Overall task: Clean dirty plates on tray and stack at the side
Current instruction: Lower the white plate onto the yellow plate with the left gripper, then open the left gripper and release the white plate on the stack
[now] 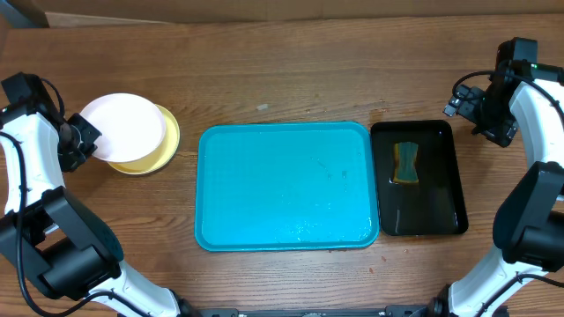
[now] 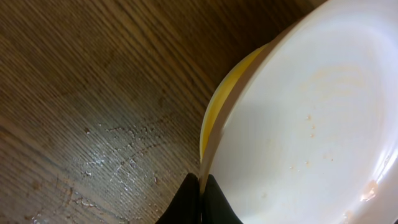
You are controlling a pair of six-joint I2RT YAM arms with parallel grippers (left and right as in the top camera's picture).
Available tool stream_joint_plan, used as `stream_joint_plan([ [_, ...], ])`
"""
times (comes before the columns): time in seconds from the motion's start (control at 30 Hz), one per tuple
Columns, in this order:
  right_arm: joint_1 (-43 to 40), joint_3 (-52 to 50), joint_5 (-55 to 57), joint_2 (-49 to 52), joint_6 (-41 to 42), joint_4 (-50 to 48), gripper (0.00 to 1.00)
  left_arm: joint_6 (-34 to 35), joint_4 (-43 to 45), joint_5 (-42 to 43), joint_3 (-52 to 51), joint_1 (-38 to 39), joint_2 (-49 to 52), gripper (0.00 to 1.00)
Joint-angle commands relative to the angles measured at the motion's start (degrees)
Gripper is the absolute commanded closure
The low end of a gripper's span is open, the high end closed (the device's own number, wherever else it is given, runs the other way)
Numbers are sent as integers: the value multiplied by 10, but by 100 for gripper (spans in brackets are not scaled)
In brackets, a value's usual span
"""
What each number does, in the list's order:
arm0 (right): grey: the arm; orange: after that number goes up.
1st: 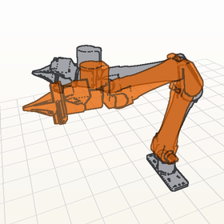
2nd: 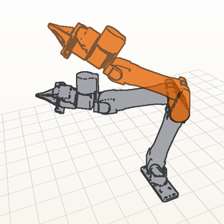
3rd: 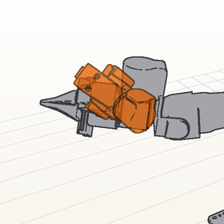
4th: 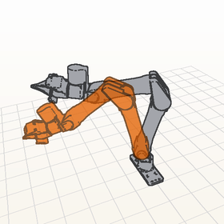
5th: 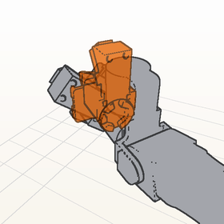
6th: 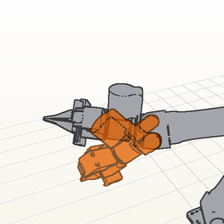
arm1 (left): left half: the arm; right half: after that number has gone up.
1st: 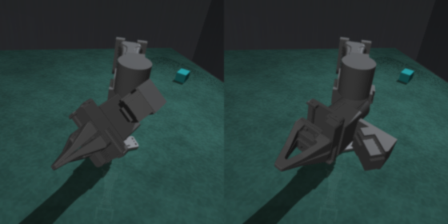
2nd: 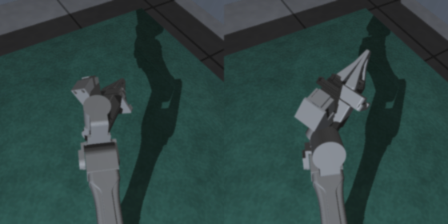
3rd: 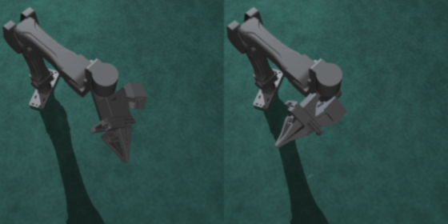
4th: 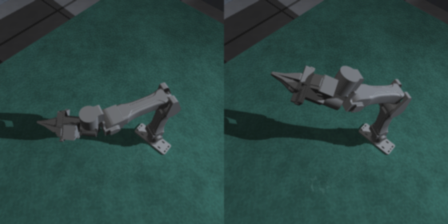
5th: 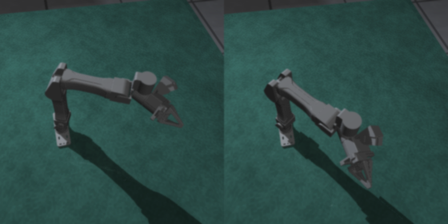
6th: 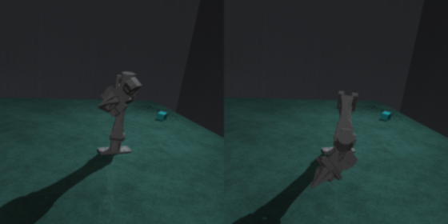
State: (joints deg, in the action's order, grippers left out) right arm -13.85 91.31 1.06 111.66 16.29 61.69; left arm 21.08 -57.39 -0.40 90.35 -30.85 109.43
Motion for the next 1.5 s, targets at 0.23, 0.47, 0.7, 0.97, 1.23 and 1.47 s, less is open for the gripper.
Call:
stream_joint_plan([
  [0.23,-2,5,4,-14,3,-1,0,9,21,22,-40,10,0,95],
  [0.47,-2,5,4,-14,2,-1,0,12,52,32,-64,10,0,90],
  [0.7,-2,5,4,-14,2,-1,0,3,52,78,-64,10,0,40],
  [0.97,-2,5,4,-14,2,-1,0,-199,48,451,-64,14,0,1],
  [1.23,-2,5,4,-14,2,-1,0,-212,43,469,-64,64,0,0],
  [1.47,-2,5,4,-14,2,-1,0,-211,43,313,-64,118,0,0],
])
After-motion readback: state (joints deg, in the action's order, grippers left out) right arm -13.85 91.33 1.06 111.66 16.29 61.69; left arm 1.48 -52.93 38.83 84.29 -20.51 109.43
